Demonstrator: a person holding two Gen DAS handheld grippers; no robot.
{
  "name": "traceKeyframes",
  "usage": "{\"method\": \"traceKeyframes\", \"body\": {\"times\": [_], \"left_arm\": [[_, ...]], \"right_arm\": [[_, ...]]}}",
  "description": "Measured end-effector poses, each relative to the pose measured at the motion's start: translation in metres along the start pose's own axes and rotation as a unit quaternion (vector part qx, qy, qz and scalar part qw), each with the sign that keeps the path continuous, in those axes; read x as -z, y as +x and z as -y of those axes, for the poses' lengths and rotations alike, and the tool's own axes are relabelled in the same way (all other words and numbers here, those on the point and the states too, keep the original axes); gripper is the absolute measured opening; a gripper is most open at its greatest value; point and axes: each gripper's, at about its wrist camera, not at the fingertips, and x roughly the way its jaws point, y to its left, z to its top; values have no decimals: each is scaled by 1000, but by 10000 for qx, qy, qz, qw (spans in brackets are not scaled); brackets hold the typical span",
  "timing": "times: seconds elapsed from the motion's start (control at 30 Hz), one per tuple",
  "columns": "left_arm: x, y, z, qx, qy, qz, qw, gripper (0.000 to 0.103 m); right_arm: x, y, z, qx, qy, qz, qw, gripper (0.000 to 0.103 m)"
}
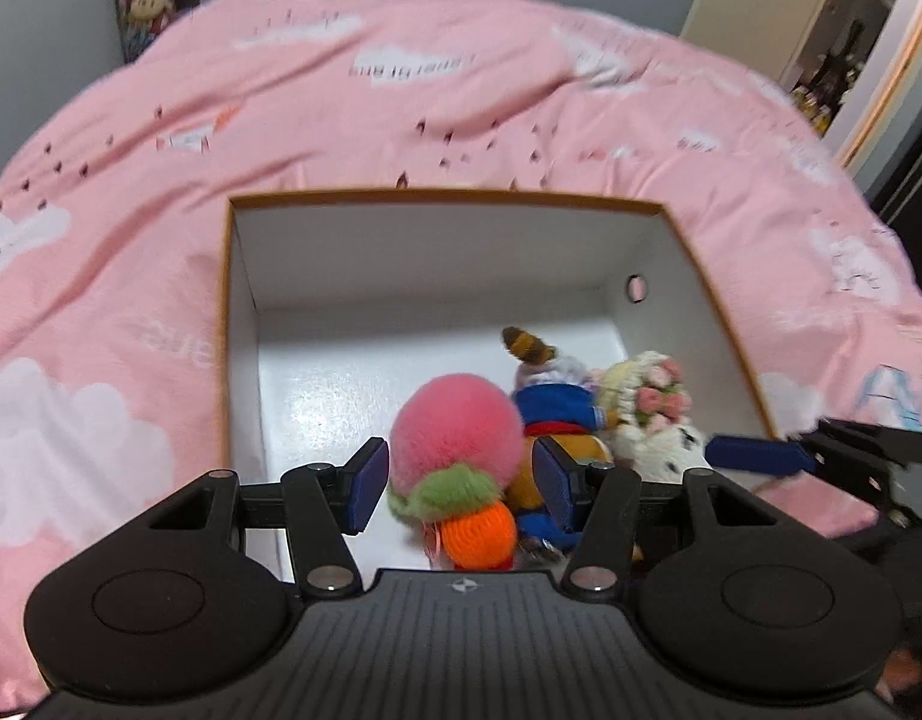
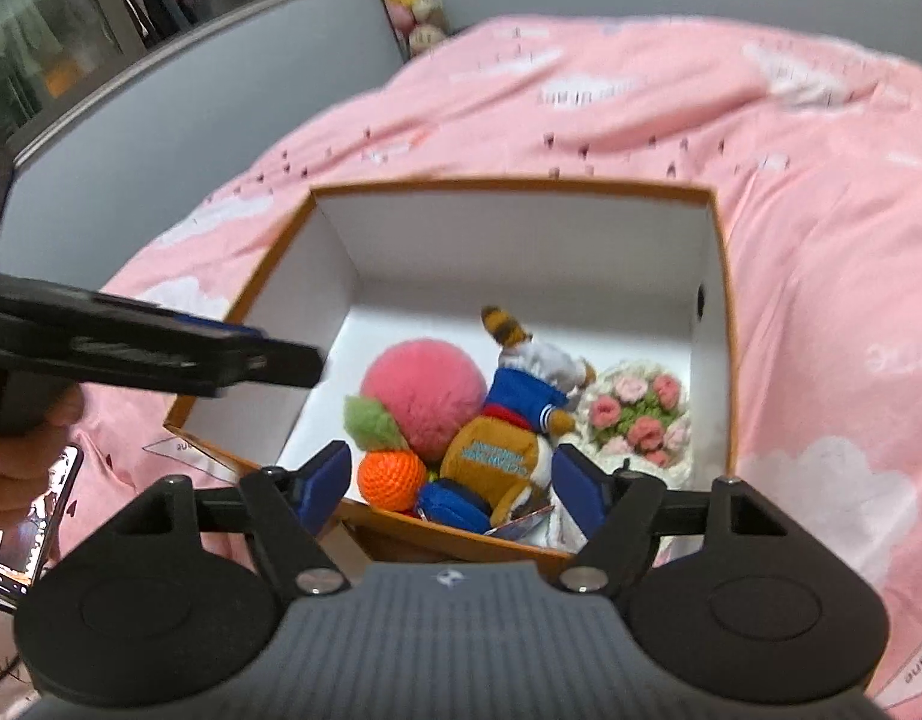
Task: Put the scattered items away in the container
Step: 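Carry the pompom and orange fruit into the box and release both, then lower the left tool and grasp the white glasses case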
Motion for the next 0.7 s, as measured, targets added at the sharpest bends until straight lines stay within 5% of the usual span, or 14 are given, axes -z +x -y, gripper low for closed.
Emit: {"method": "traceKeyframes", "body": {"times": [0.27,0.37,0.5,0.7], "left_arm": [[54,-38,1,191,170,9,9997,62],[79,-31,1,208,126,-289,9993,61],[106,-25,7,419,244,-669,9966,56],[134,-35,20,673,535,-1057,9907,53]], "right_arm": [[31,-33,-10,22,85,245,9997,75],[42,-35,-15,-93,122,86,9998,72],[60,-35,-23,-324,119,-362,9987,53],[89,-47,-42,-418,-289,-968,9940,53]]}}
